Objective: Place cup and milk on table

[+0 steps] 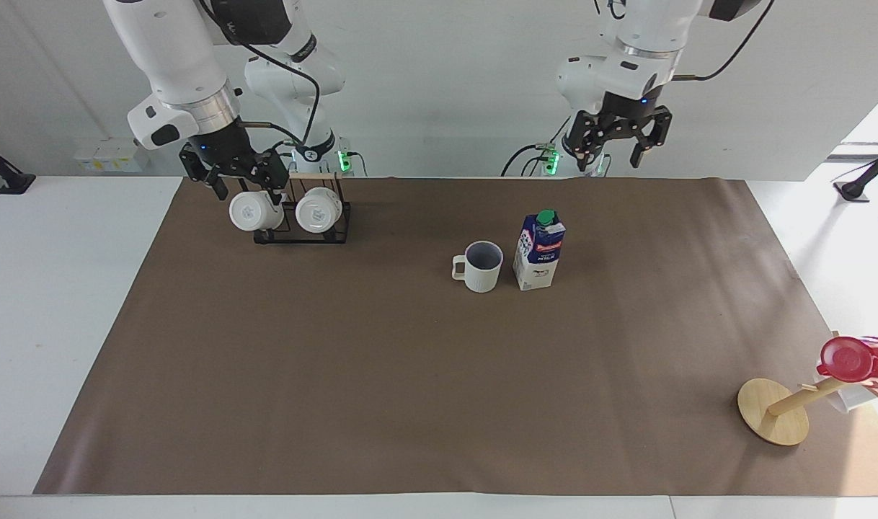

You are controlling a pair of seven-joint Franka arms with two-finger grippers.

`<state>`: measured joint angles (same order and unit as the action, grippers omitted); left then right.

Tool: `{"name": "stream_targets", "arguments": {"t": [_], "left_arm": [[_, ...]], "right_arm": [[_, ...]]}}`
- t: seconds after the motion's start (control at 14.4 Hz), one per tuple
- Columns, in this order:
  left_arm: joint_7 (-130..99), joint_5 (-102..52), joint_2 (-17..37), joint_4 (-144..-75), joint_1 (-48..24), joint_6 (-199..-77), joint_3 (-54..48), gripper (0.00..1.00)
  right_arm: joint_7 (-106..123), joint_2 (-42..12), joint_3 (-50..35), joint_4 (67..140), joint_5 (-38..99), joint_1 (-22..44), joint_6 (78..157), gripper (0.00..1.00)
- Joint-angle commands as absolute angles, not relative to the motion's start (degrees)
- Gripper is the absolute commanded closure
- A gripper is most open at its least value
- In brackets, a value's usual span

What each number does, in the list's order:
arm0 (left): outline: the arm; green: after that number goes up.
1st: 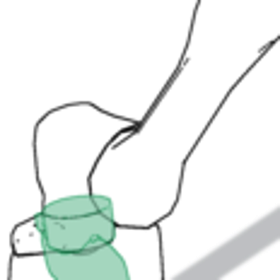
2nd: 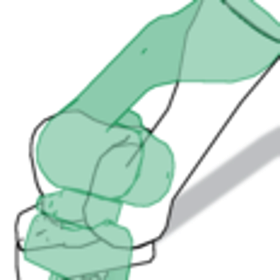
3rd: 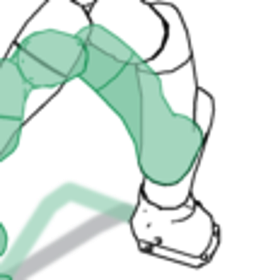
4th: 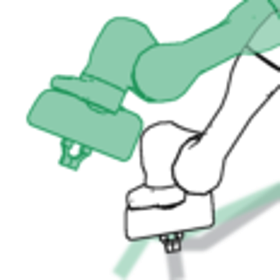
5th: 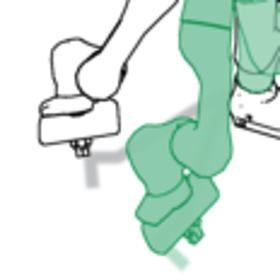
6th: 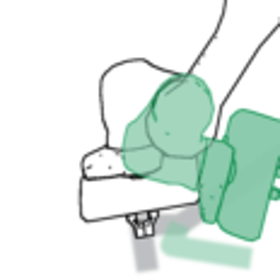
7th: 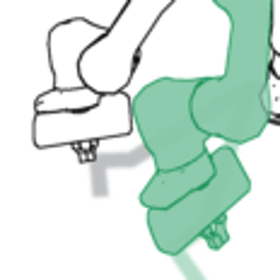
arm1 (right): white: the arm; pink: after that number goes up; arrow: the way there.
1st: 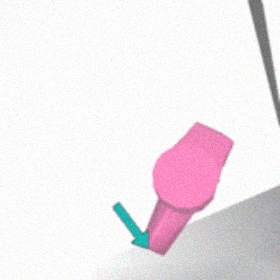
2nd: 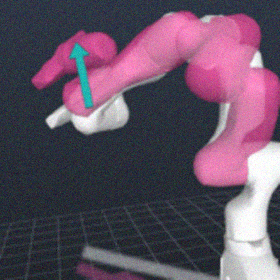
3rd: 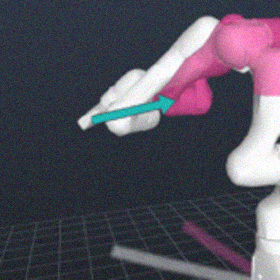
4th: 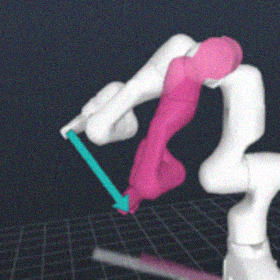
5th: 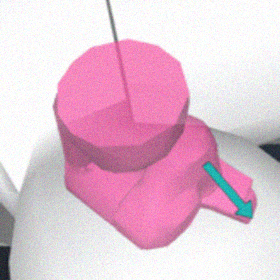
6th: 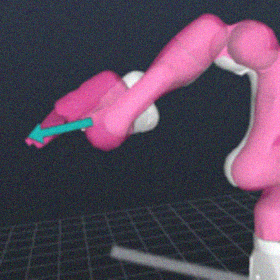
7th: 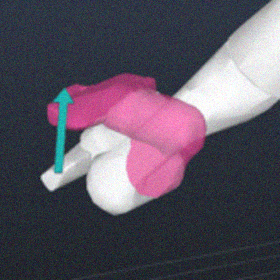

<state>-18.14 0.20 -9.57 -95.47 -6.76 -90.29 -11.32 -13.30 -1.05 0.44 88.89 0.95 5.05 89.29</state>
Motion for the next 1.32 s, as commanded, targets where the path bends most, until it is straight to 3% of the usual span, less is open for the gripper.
{"name": "stream_targets", "arguments": {"t": [0.0, 0.42, 1.25], "left_arm": [[-13.2, -0.9, -7.8, -91.6, -2.6, -86.0, -11.7, 0.00], [-6.9, -2.5, -7.9, -90.9, 2.6, -83.4, -11.5, 0.00], [-7.4, -1.8, -8.3, -91.0, 3.1, -83.3, -10.2, 0.00]], "right_arm": [[-12.2, -0.6, 0.0, 88.9, 1.5, 4.2, 88.9, 0.00], [-12.3, -0.6, 0.0, 88.9, 1.5, 4.3, 88.9, 0.00], [-12.0, -0.7, -0.2, 88.8, 0.4, 2.3, 89.0, 0.00]]}}
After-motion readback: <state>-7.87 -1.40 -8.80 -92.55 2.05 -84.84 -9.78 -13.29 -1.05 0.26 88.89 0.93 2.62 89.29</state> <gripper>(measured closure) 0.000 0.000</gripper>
